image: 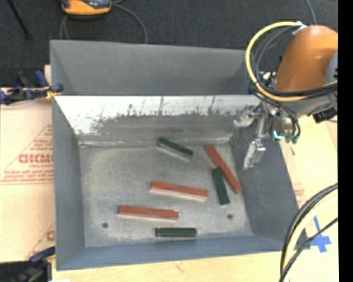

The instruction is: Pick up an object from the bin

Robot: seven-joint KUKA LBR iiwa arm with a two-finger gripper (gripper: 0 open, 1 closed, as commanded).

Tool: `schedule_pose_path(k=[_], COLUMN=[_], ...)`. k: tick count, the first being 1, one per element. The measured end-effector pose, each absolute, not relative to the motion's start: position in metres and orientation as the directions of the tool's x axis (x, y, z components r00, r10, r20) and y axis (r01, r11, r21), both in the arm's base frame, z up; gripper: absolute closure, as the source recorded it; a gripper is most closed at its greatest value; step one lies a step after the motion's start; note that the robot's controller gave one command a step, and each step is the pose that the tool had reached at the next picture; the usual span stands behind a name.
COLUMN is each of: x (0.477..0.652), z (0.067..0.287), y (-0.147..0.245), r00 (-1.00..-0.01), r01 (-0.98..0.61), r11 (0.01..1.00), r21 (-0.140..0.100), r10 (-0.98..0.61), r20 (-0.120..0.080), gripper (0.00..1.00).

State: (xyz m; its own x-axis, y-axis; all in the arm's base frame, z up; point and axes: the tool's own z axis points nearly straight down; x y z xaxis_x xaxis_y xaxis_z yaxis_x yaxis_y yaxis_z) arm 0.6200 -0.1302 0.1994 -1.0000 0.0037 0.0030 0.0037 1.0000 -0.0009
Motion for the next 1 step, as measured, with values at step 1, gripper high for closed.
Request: schedule_pose_path(k=[1], x=[0.6215], z=[0.2047], y=[-0.1297], r00=[-1.000], r01=[0.001], r11=[1.000], r21=[-0.002], r10=[0.001], r20=[-0.005], gripper=[0.00])
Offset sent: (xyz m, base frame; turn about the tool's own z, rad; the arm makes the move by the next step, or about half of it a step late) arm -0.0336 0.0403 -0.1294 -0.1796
